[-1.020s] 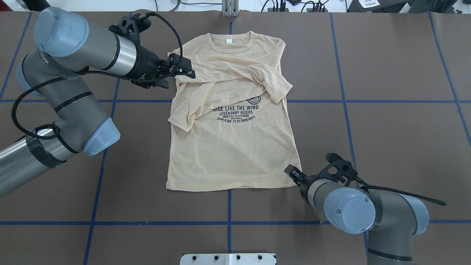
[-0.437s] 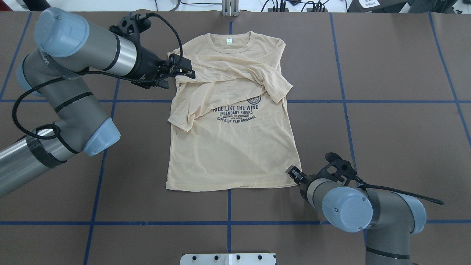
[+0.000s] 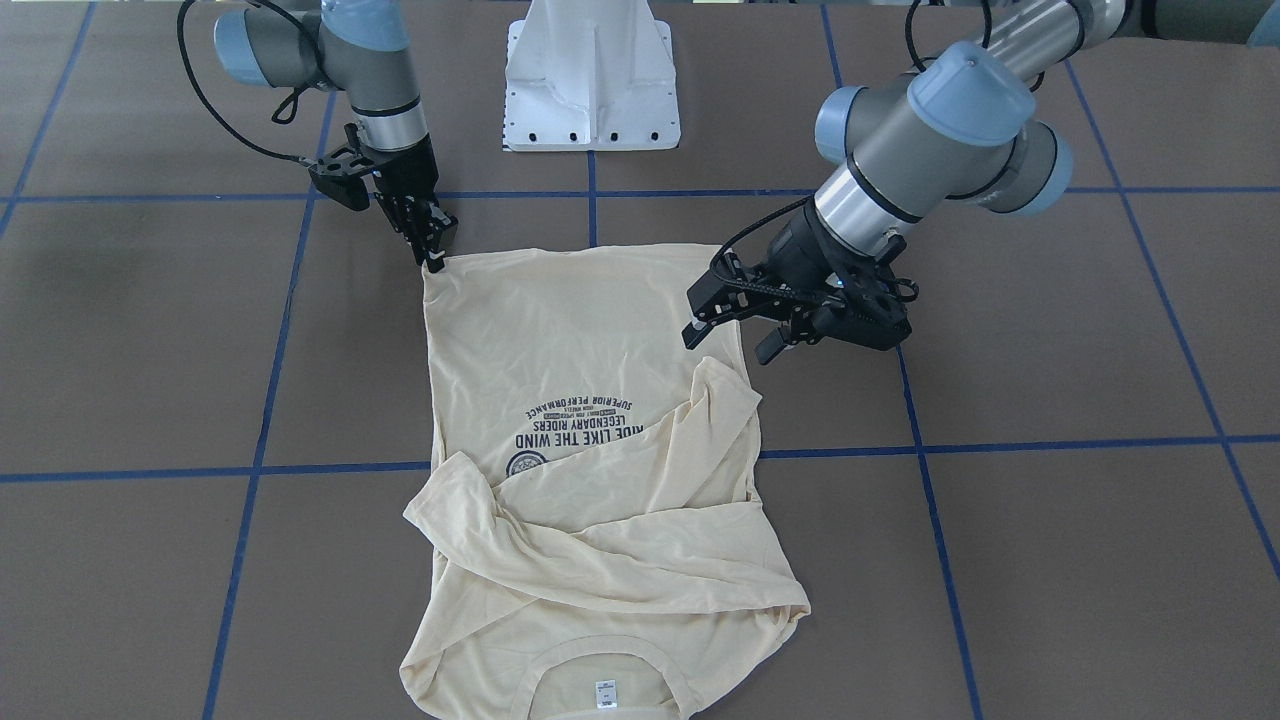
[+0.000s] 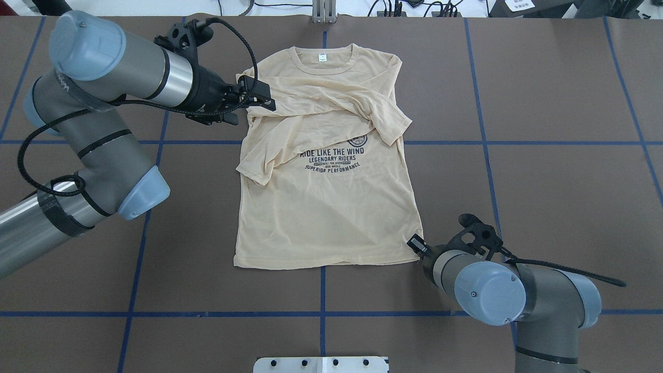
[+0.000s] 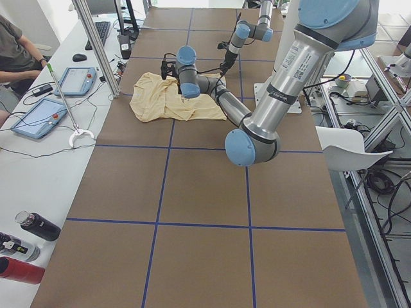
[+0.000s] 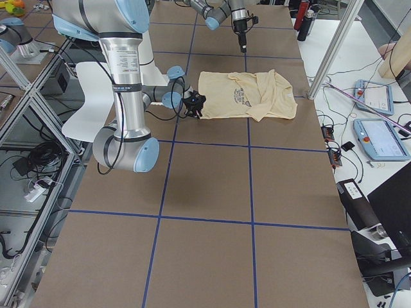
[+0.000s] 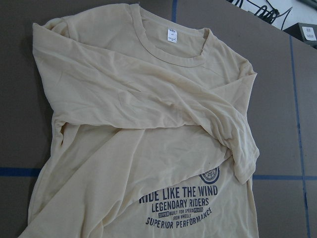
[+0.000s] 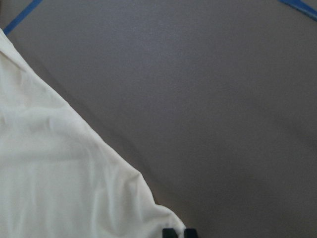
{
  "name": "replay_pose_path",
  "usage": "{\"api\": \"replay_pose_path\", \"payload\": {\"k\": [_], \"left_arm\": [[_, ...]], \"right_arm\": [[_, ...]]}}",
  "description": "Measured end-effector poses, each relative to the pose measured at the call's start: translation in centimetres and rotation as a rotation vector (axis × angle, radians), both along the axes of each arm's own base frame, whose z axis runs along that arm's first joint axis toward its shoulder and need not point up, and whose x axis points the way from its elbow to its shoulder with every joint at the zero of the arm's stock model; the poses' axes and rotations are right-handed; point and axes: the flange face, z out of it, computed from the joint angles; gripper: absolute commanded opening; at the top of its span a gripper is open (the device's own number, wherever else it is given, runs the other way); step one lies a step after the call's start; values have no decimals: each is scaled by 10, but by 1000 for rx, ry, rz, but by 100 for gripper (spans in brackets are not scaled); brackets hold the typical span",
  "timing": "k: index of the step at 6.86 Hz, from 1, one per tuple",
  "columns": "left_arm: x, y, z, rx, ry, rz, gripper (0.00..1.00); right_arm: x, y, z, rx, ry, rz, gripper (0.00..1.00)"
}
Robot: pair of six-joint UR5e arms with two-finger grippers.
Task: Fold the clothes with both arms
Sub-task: 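Move the left gripper to the hem and grasp both hem corners with both grippers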
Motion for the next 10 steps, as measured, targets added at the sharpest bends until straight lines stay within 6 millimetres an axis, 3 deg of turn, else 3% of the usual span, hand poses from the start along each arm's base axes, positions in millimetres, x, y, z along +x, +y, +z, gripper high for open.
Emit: {"api": "replay_pose_path", "payload": {"k": [2,4,6,9,10], "left_arm": [[2,2,1,-16,4,-1,98],[10,17,9,-109,14,-43,98],[28,65,33,-188,4,-97,92],[80,165,71,-274,-57,-144,86],[89,188,88,-280,-88,-145,85]], "right_arm": [[7,-1,-5,0,-13,0,0],[26,5,-10,-6,-30,-12,0],[42,18,-16,-34,-58,-57,0],[44,28,-16,-44,-62,-84,0],[44,28,-17,-44,-63,-84,0]]}}
